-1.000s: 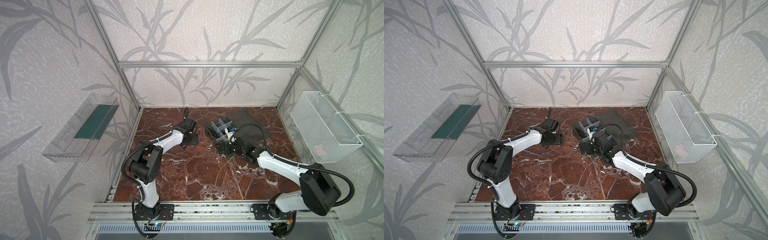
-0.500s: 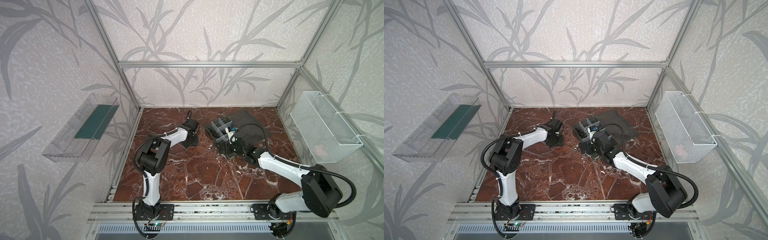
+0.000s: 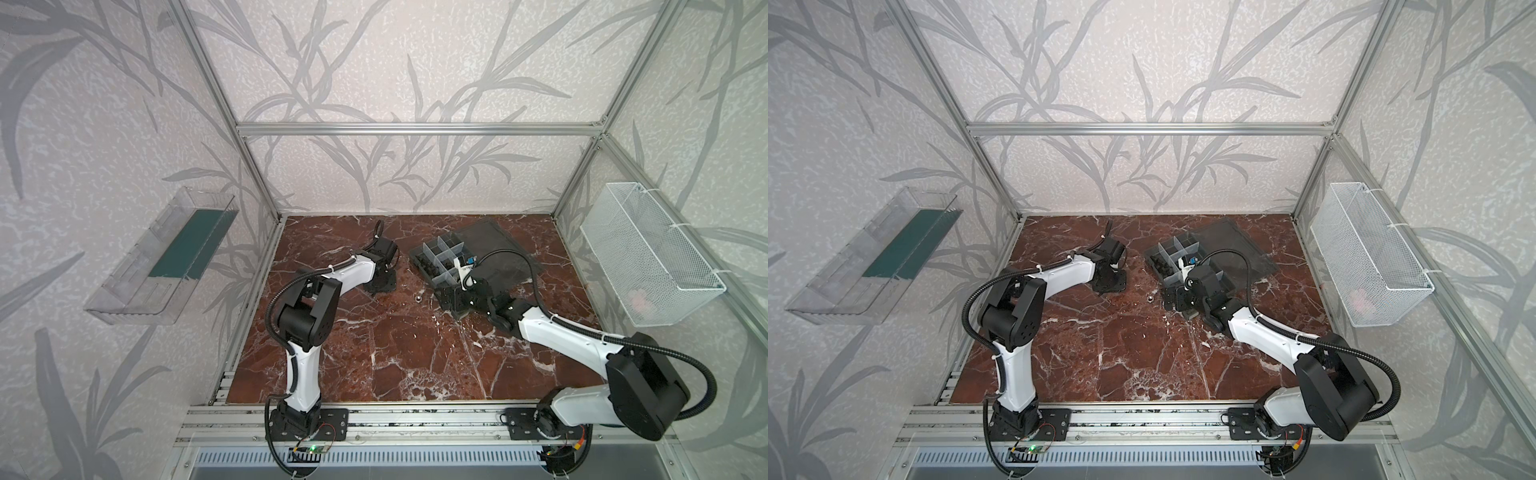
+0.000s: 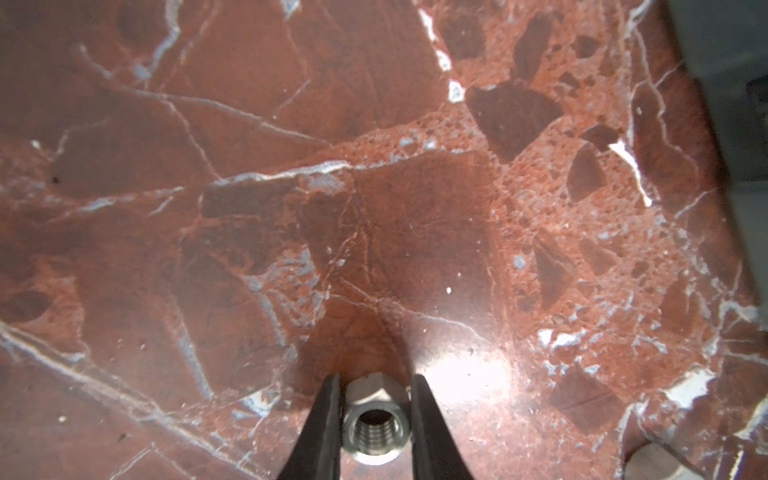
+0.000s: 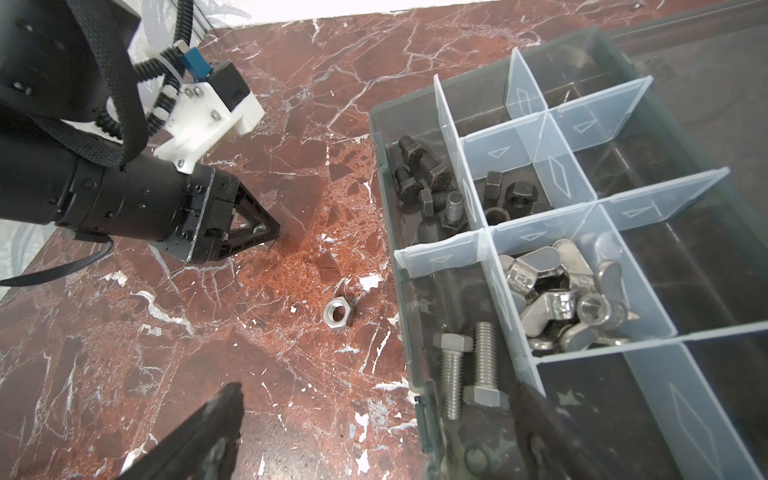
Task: Sort the screws and nuts into containers
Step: 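Withdraw the right gripper while the left gripper lowers onto a silver hex nut and closes, then lift the silver hex nut with the left gripper and carry it over the box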
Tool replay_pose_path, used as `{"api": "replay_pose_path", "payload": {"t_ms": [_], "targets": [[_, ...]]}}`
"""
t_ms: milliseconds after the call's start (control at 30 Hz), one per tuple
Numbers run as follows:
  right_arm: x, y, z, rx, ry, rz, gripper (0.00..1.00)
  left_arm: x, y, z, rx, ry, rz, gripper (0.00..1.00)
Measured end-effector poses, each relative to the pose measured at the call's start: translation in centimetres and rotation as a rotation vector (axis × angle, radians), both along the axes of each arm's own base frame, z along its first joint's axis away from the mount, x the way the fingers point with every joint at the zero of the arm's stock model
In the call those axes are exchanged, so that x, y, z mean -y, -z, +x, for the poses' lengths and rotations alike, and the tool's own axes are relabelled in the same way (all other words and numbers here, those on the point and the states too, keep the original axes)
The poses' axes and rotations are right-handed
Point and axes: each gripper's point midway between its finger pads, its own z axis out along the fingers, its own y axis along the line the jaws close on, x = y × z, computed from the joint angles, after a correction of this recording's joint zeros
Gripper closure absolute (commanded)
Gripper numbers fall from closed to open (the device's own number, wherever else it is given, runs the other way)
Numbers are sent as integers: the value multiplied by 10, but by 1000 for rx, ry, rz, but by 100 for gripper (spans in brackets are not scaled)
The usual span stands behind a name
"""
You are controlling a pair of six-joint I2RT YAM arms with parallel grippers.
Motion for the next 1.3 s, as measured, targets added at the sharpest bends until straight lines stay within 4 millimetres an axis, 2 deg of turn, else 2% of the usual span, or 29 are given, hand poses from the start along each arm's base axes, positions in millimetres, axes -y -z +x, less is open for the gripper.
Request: {"api": "replay_pose_path", "payload": {"t_ms": [233,633,933,1133,1300], "targets": [[11,-2,3,6,43,21,1,1,0,1,4,1,-4,84],[28,-11,4,36,102,51,1,7,-3,-8,-16,20,-26,85],[45,-24,5,75,161,77,1,17,-19,-15,-7,47,-32,85],[52,-26,3,90,189,83,1,38,-40,-9,36,82,-51,85],[64,-34,-2,124,226,95,1,70,-71,-1,103,132,-88,85]]}}
